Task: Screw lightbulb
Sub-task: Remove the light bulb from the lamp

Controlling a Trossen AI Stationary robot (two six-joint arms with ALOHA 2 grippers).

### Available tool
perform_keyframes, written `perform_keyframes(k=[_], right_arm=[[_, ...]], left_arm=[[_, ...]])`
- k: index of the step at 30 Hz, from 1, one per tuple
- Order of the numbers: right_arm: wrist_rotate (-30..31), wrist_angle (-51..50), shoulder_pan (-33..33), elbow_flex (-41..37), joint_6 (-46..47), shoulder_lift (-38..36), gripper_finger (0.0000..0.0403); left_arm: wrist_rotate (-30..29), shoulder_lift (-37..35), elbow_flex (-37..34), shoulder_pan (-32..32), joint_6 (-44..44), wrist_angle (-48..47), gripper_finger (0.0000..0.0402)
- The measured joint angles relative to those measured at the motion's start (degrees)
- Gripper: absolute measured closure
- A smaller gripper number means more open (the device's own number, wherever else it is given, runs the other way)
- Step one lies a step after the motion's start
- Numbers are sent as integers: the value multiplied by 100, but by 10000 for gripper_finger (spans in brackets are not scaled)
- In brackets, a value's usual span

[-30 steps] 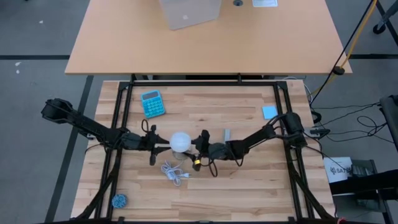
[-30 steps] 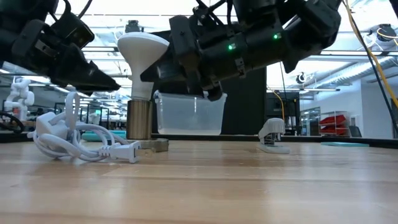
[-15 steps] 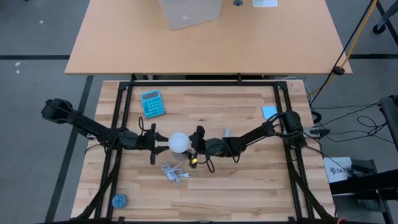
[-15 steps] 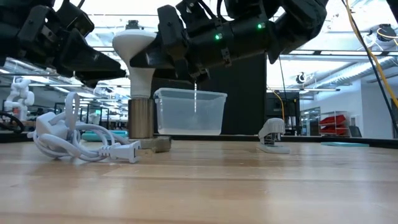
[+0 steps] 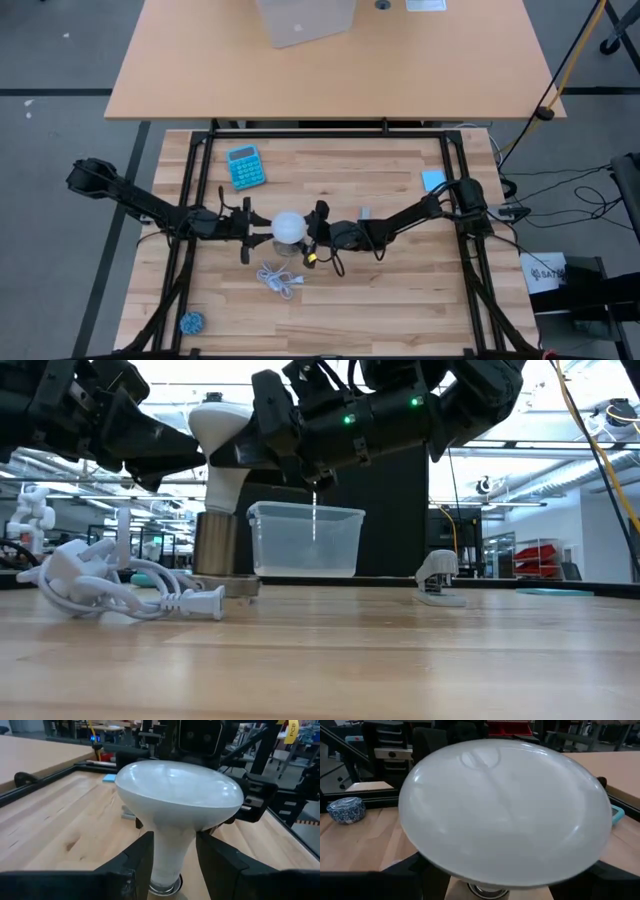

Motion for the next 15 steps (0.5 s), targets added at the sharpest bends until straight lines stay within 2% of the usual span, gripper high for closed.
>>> perform_keyframes(k=[5, 15], right_arm=[[1, -74, 2, 0, -12, 0, 138], [6, -951, 94, 9, 155, 0, 138]], left_arm=[[-2, 0, 0, 0, -1, -147, 250], [-37, 2, 0, 0, -10, -526, 254]])
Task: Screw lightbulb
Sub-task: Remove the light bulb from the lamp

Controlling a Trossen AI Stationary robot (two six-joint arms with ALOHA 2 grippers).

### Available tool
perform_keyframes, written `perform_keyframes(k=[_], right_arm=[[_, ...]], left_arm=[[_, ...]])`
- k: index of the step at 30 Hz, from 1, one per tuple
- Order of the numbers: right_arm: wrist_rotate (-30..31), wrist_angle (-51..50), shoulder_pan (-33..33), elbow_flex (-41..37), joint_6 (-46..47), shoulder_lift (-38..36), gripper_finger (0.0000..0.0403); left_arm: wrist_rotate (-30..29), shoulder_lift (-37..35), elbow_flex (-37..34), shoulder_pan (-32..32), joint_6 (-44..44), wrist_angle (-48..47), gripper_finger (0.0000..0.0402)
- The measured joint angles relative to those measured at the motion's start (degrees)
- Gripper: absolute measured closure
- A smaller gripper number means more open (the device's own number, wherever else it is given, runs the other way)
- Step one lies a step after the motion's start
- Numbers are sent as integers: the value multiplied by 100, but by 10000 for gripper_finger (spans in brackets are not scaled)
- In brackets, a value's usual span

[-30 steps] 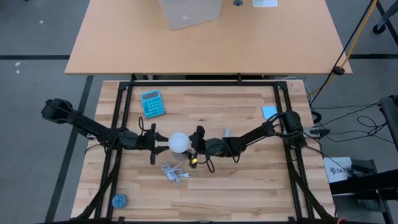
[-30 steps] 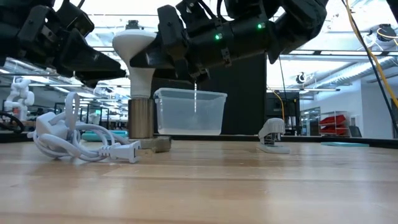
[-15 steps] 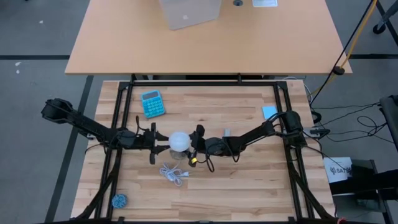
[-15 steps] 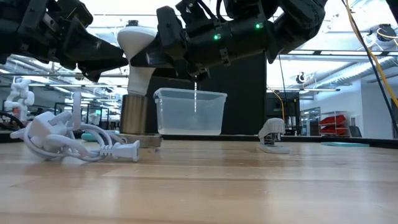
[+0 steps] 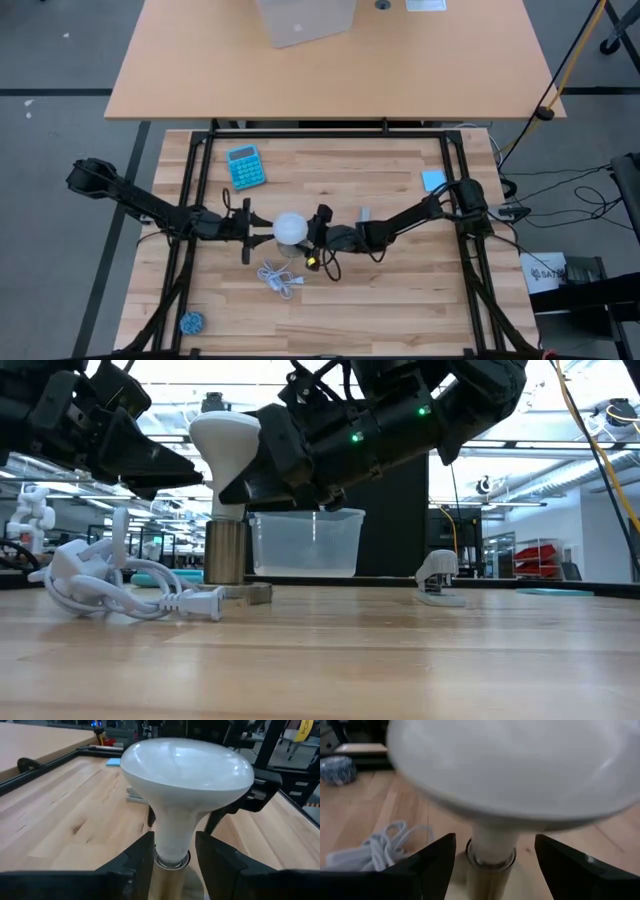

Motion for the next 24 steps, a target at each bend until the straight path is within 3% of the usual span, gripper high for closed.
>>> perform_keyframes(k=[4, 10, 14, 20, 24], right_arm=[[100, -327, 143, 0, 7, 0, 138], [926, -909, 491, -2, -36, -28, 170], [1525, -870, 702, -2, -287, -74, 234], [1855, -409, 878, -2, -1040, -87, 380], [2133, -324, 978, -2, -1256, -88, 393]], left_arm=[[0, 0, 0, 0, 18, -126, 291], [0, -2, 0, 0, 329, -210, 389], [-8, -2, -1, 0, 527, -64, 399], [-114, -4, -2, 0, 750, 374, 400], [-277, -4, -2, 0, 757, 360, 401]])
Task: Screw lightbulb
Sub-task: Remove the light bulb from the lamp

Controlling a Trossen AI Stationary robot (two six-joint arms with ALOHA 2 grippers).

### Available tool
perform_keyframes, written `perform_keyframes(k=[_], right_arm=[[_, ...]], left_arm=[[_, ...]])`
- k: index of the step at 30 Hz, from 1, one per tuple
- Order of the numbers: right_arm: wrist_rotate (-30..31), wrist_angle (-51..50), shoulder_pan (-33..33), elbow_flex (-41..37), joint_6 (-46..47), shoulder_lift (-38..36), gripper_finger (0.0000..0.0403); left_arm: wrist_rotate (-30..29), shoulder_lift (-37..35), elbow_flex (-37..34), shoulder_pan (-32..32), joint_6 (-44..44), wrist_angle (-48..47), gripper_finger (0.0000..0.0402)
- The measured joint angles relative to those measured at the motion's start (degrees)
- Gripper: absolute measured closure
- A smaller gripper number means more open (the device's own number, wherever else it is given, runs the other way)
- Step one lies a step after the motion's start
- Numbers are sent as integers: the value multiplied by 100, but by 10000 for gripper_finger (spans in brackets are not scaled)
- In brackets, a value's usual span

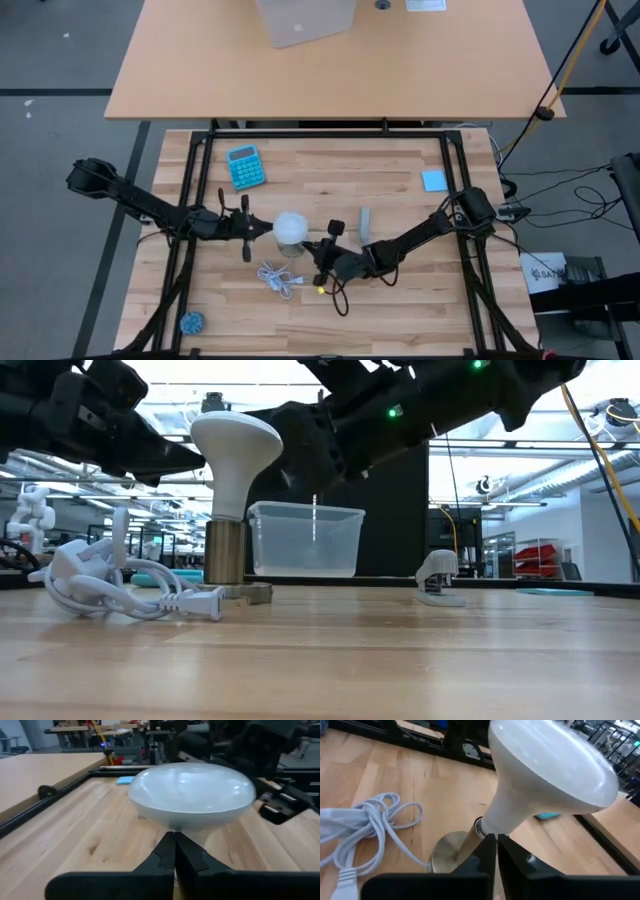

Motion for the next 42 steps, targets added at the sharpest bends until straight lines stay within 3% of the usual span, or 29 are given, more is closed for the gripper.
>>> perform_keyframes(k=[18, 42], right_arm=[[605, 657, 314, -4, -1111, -269, 403], [607, 725, 60, -11, -1139, -269, 403]], left_arm=[[-608, -404, 0, 0, 54, -97, 401], [-327, -413, -4, -199, 183, 35, 401]])
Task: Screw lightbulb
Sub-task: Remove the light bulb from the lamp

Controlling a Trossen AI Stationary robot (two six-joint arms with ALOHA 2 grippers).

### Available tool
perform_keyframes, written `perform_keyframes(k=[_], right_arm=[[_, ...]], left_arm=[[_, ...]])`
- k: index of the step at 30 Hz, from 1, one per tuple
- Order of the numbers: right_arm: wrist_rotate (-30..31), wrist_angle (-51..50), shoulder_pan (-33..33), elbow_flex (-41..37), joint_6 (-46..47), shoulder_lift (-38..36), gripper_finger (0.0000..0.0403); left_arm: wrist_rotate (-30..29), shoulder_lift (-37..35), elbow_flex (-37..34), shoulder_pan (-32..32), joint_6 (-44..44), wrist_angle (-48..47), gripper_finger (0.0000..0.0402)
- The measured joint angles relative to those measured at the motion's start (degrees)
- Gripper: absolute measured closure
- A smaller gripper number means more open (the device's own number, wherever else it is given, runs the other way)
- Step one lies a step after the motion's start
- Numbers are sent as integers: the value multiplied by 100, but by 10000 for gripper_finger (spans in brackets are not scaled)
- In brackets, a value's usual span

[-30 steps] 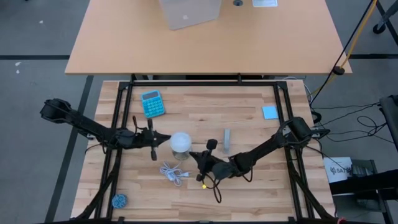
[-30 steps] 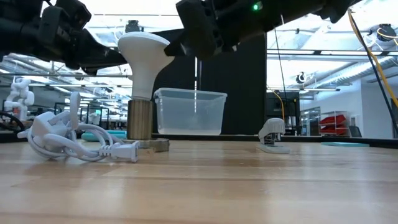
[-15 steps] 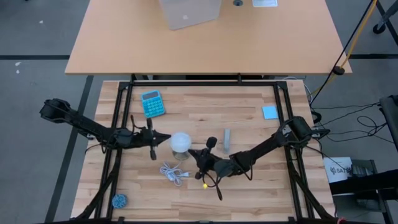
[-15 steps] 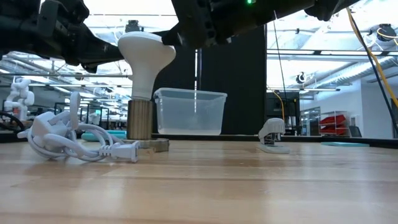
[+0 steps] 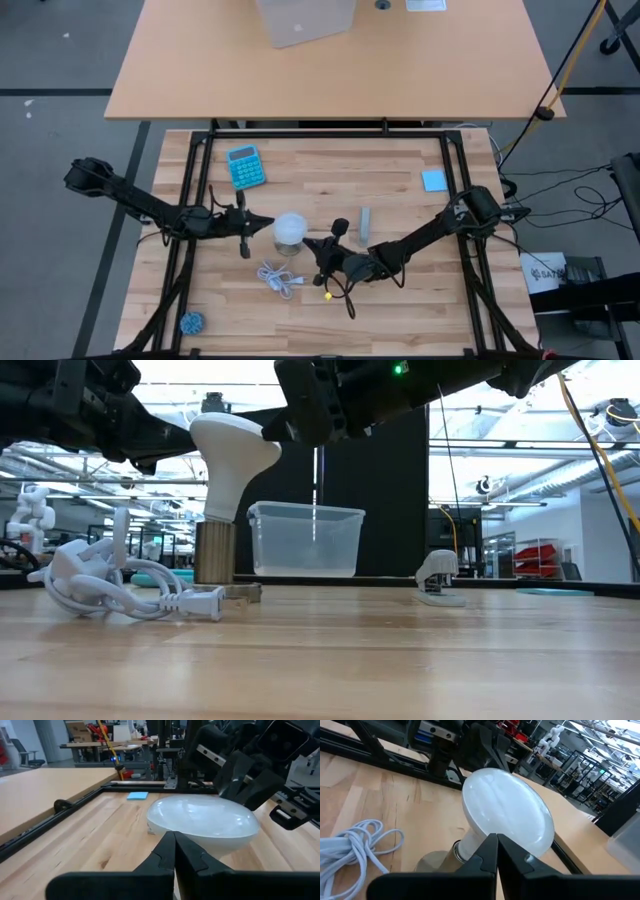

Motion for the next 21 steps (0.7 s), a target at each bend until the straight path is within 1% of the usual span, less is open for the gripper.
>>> perform_keyframes(k=[2, 7, 10, 13, 15, 18, 21], right_arm=[[33, -1, -4, 0, 0, 0, 403], [534, -93, -19, -2, 0, 0, 403], [664, -115, -76, -4, 0, 0, 403], [483, -48, -164, 7, 0, 0, 403], [331, -37, -220, 20, 0, 0, 403], [297, -24, -264, 20, 0, 0, 403], [334, -28, -324, 20, 0, 0, 403]], left_arm=[[46, 0, 0, 0, -3, -47, 401], [224, -2, 0, -8, -130, -123, 401], [377, -4, 1, -112, -156, -200, 401], [557, 4, 11, -266, -158, -328, 401], [532, 28, 4, -344, -162, -486, 401], [510, 9, 15, -453, -230, -480, 401], [480, 20, 11, -484, -377, -747, 401]])
